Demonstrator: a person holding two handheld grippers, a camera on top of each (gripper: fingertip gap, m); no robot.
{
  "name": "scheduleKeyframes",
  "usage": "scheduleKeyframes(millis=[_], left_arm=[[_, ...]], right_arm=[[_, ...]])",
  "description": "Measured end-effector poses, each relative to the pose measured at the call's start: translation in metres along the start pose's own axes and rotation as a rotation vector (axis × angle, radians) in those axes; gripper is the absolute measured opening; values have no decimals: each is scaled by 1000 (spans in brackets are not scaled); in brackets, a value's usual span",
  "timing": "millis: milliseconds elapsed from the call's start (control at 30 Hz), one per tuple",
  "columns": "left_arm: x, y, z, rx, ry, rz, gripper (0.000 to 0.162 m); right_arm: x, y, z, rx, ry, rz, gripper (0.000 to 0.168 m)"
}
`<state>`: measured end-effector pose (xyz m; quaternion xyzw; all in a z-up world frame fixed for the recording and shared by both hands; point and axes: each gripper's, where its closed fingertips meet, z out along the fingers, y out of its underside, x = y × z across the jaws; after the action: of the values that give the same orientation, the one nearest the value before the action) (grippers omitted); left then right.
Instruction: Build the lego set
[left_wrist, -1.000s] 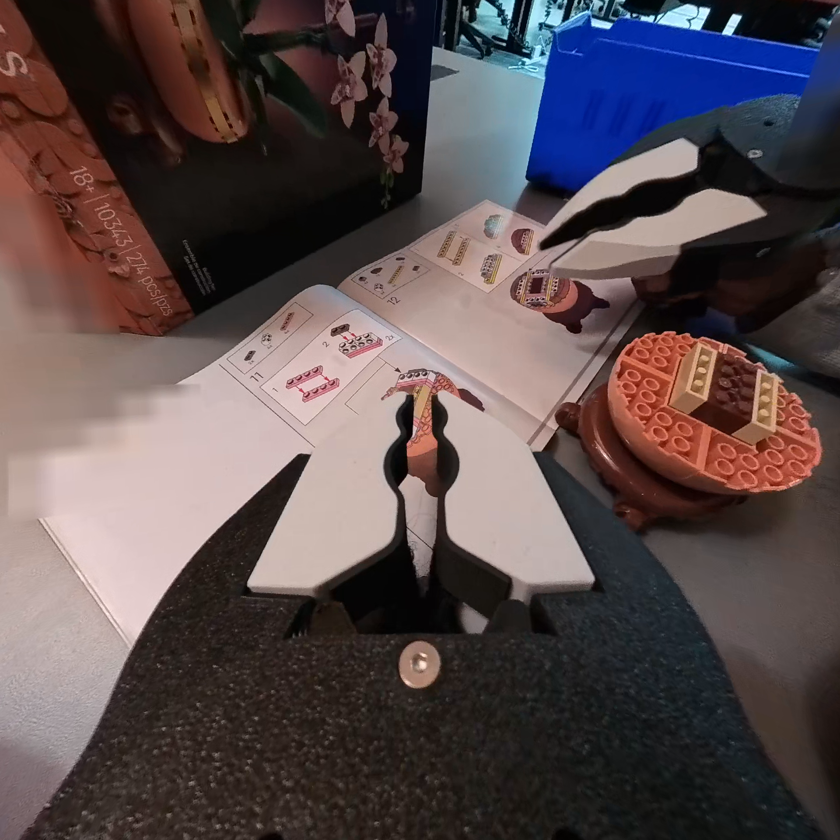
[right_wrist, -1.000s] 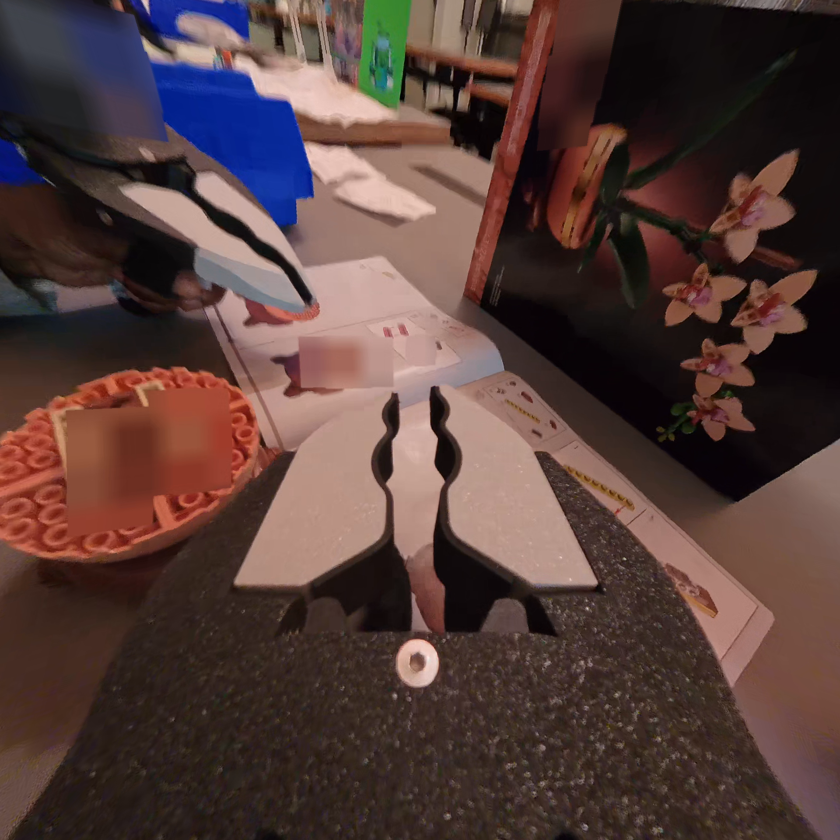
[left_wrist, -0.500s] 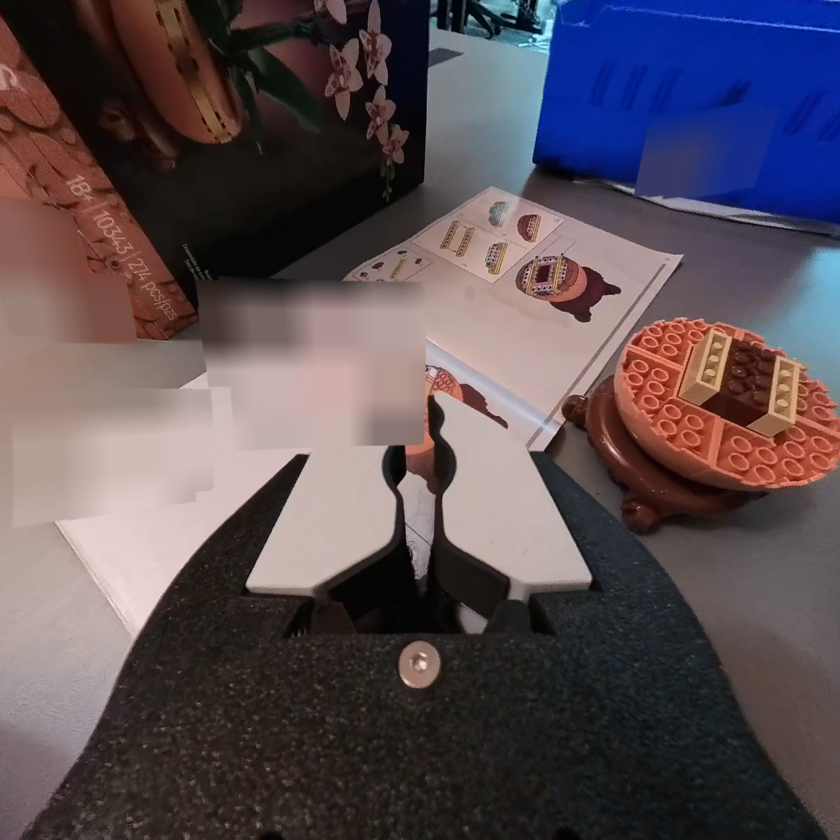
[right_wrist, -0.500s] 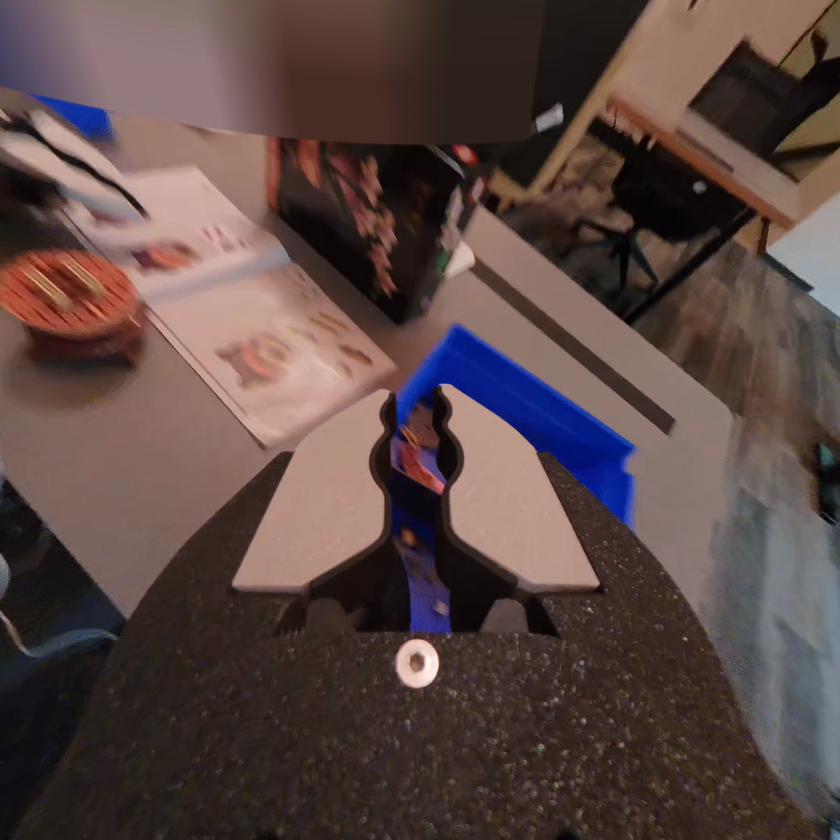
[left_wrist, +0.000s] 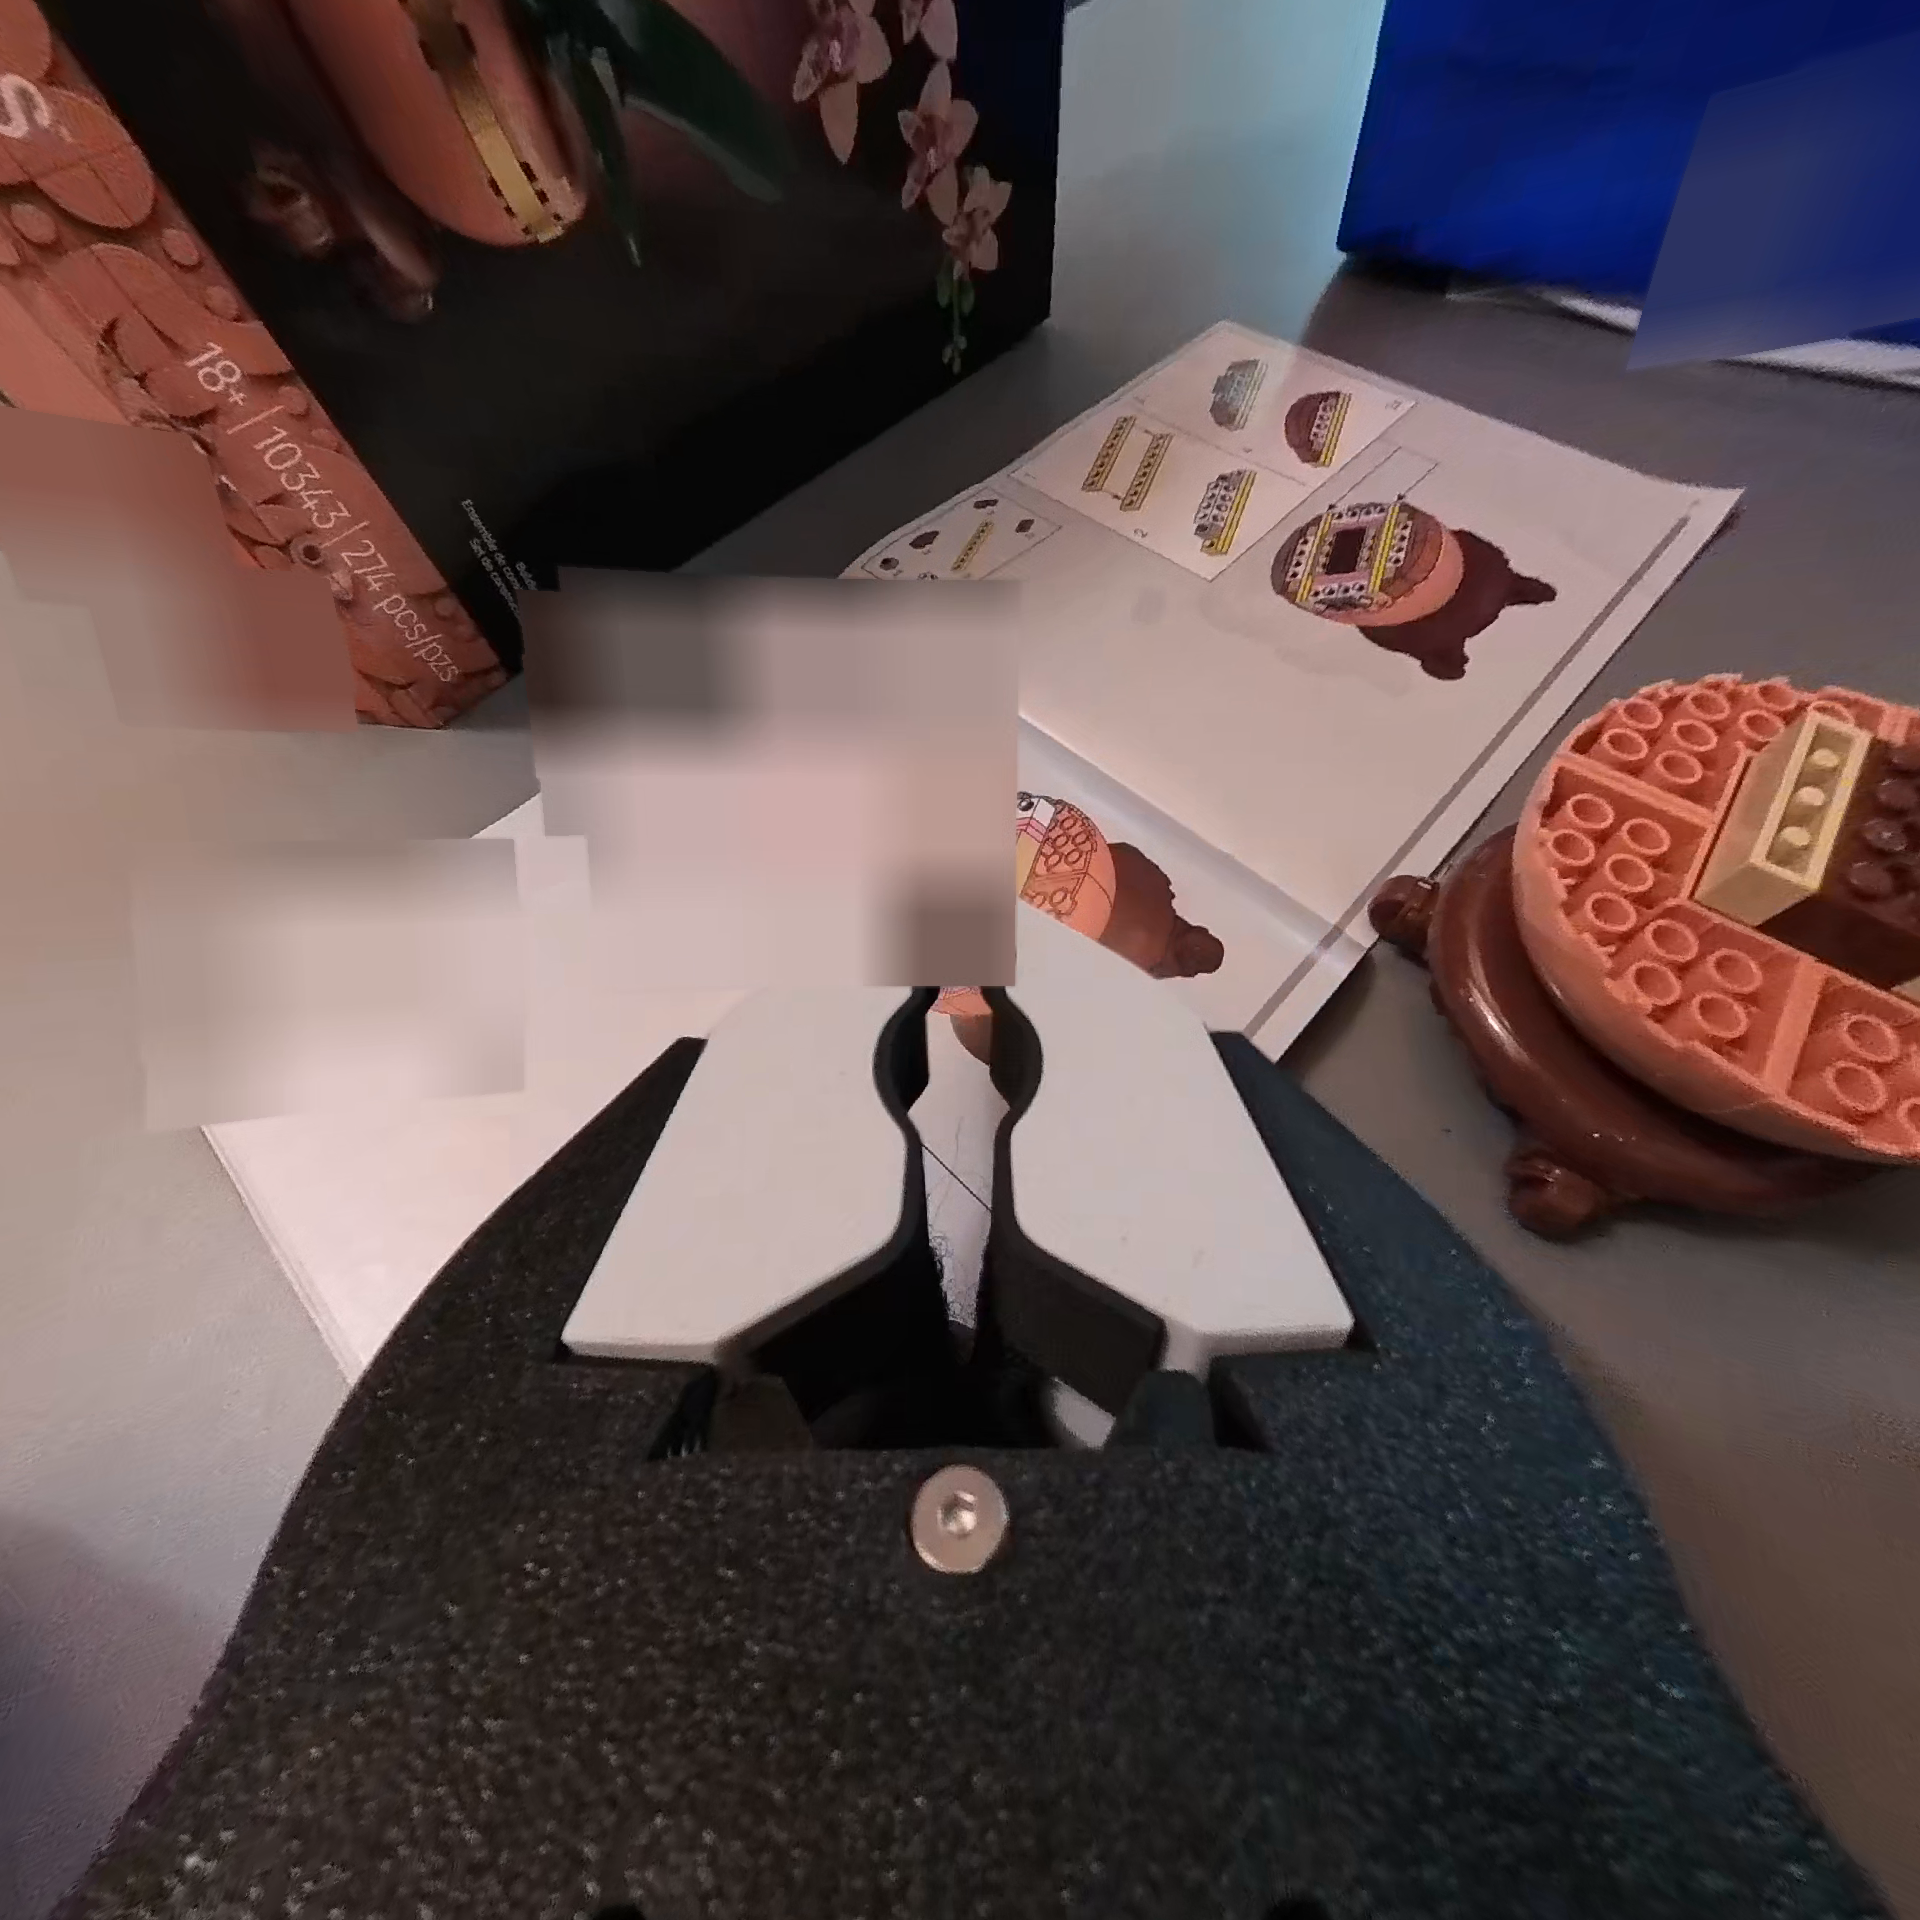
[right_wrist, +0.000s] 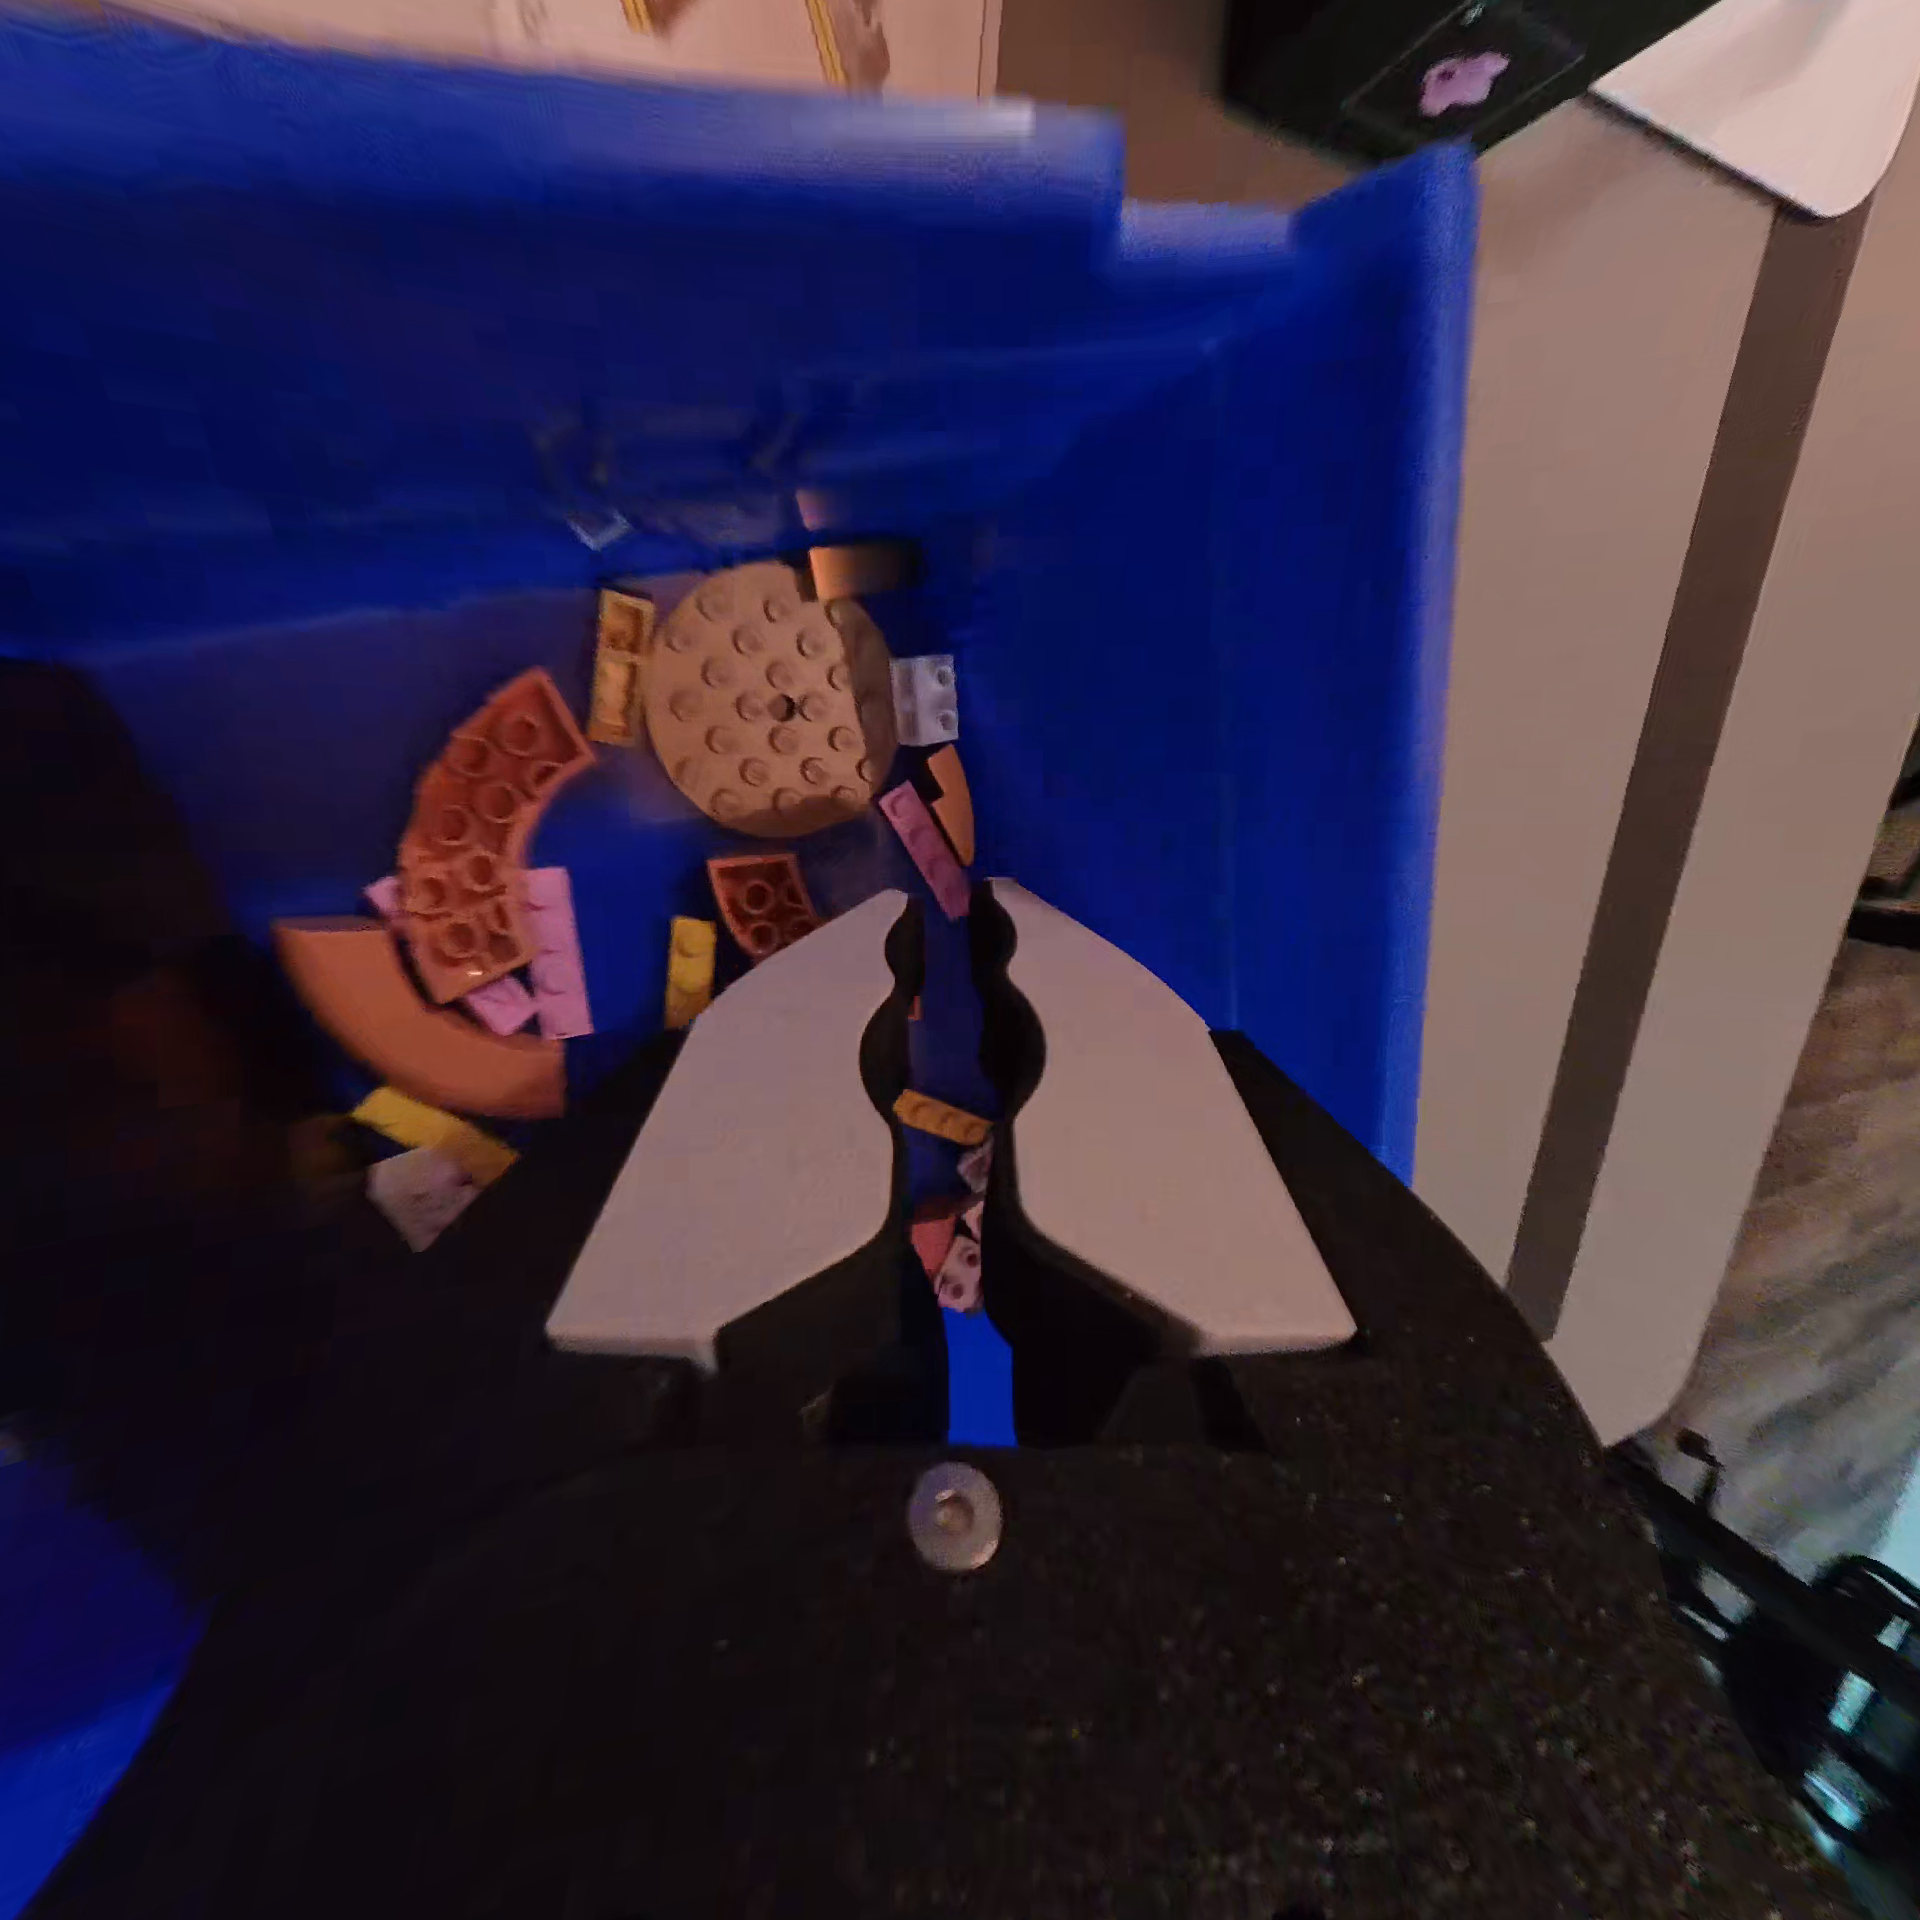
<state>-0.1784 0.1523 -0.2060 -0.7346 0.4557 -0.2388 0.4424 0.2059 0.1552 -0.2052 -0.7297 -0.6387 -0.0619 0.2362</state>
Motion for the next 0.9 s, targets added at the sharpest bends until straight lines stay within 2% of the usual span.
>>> scheduleKeyframes(millis=[167,233,300,433,500,567,667,733,800,900], left_arm=[[5,5,3,-41,23,25,6],[5,5,4,-42,27,18,6],[4,5,4,-42,29,8,6],[3,5,4,-45,26,1,6],[4,5,4,-44,27,8,6],[4,4,3,-37,27,14,6],[4,3,2,-28,26,17,6],[5,4,2,-30,29,16,6],[5,4,3,-32,35,17,6],[6,4,3,-33,42,14,5]], right_arm=[[-11,9,21,-52,-87,27,9],[-25,10,20,-44,-178,50,2],[-34,8,12,-11,-261,87,5],[-11,1,11,82,-139,86,12],[-6,2,17,53,-113,77,17],[-10,8,25,-5,-142,83,14],[-11,8,26,-3,-163,150,12],[-26,11,21,-23,-290,206,6],[-31,15,15,-53,-341,226,14],[-14,10,16,11,-213,174,16]])
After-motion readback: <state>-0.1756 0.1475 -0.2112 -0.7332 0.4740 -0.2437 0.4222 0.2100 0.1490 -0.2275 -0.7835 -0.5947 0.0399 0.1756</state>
